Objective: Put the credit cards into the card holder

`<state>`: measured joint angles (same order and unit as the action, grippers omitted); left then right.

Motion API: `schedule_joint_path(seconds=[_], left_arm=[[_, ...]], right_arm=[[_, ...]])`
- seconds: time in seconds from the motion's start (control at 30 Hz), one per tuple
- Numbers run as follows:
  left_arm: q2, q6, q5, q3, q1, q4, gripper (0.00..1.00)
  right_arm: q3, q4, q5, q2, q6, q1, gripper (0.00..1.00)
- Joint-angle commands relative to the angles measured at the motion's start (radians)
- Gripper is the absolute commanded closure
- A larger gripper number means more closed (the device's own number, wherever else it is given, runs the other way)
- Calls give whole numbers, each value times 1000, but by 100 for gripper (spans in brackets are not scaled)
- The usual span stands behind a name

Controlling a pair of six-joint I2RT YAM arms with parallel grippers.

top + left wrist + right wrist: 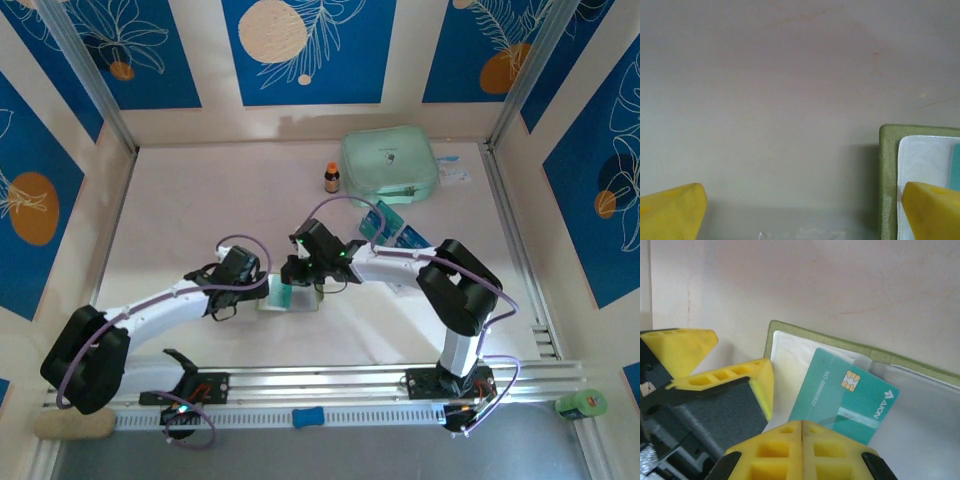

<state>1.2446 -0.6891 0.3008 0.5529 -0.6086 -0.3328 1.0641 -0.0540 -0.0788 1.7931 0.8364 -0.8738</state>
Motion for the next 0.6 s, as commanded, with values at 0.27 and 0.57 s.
schedule_joint_path(seconds=[0.27,0.57], left_arm=[[9,-39,27,-51,8,6,0],[27,-40,18,-55,7,29,0]], right_arm=[[-9,-51,1,48,-40,12,100],[45,-73,-9,128,-50,-4,100]])
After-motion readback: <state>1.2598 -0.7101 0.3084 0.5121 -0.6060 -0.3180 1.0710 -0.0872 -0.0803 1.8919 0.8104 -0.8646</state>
